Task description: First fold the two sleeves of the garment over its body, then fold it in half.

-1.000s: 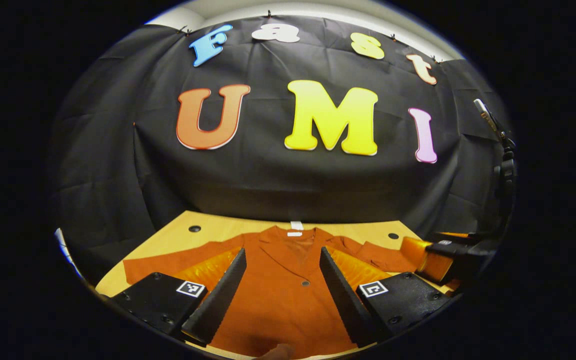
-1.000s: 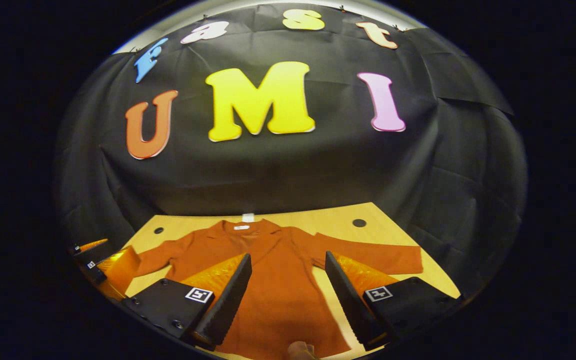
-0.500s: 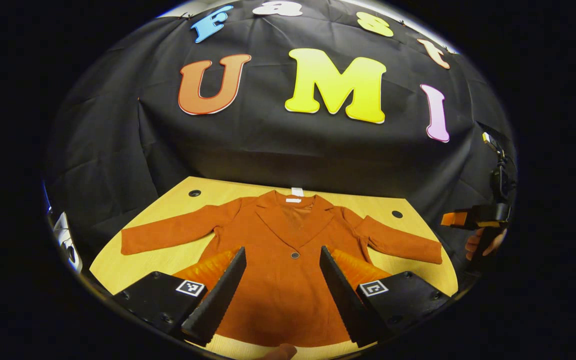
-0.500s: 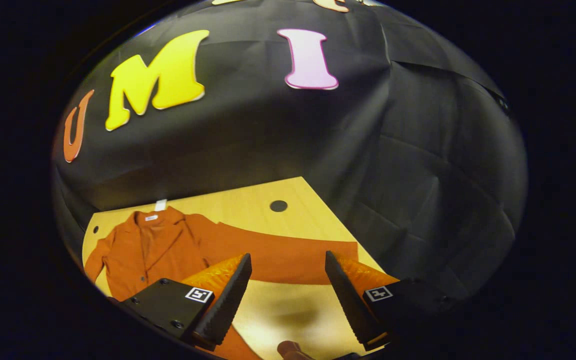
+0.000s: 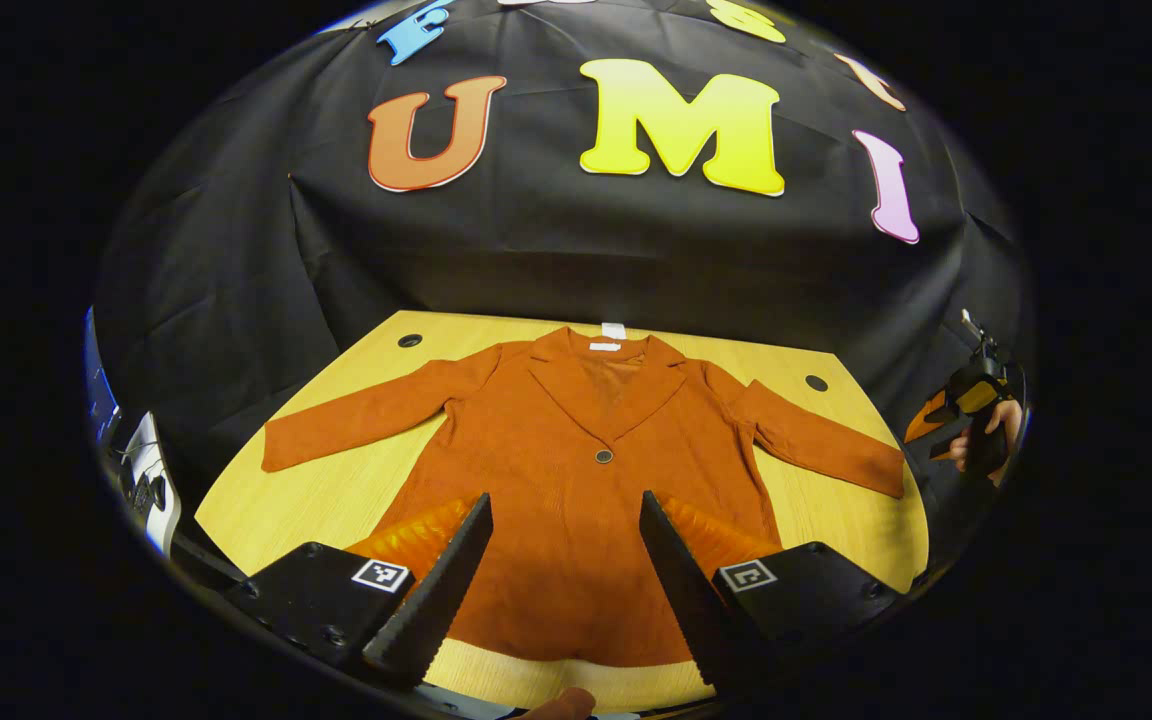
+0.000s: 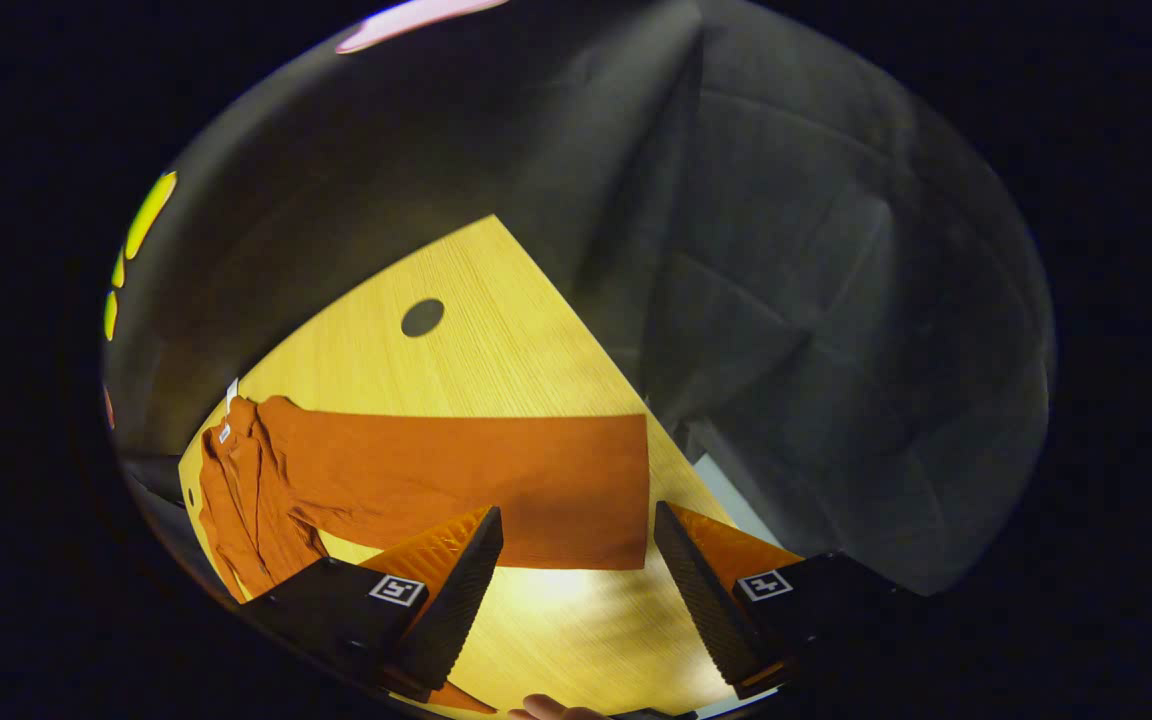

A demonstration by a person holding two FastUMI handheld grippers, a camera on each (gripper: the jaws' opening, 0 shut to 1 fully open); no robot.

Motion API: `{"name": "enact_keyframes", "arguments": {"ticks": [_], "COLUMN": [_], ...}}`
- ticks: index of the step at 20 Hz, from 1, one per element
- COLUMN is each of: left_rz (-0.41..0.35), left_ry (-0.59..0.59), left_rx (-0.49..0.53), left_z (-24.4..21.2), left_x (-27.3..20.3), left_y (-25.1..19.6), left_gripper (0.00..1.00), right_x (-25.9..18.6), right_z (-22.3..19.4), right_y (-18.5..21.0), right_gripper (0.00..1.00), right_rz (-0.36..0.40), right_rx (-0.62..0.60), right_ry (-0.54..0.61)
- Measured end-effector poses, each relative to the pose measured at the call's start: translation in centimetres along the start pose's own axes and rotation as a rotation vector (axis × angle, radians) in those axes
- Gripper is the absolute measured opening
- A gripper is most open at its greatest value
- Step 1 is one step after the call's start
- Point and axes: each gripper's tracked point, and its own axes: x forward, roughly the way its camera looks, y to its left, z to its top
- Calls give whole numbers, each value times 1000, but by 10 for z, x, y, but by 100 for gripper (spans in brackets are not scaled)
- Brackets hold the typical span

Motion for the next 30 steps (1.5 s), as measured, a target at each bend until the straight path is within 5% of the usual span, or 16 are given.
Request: {"name": "enact_keyframes", "arguments": {"ticks": [8, 13, 18, 21, 24, 27, 28, 29, 30], "left_rz": [51, 75, 91, 95, 100, 97, 98, 98, 97], "left_ry": [125, 153, 163, 182, 184, 185, 184, 186, 189], "left_rx": [-54, -102, -105, -104, -95, -93, -94, -97, -102], "left_z": [-46, -58, -64, -70, -72, -72, -72, -74, -75], "left_x": [-12, -14, -13, -14, -14, -16, -17, -17, -17], "left_y": [9, 16, 22, 23, 25, 25, 26, 26, 25], "left_gripper": [96, 96, 96, 97, 96, 97, 96, 96, 96], "right_x": [40, 55, 60, 64, 65, 64, 64, 64, 65], "right_z": [8, 9, 1, -2, 3, 0, -4, -3, -3], "right_y": [-8, -13, -7, -7, -3, -10, -13, -17, -17], "right_gripper": [94, 89, 72, 46, 53, 53, 46, 60, 46], "right_rz": [58, 8, 5, -12, 23, 19, 17, 11, 16], "right_rx": [14, 72, 67, 75, 119, 124, 111, 99, 98], "right_ry": [156, 221, 261, 279, 264, 275, 285, 285, 286]}}
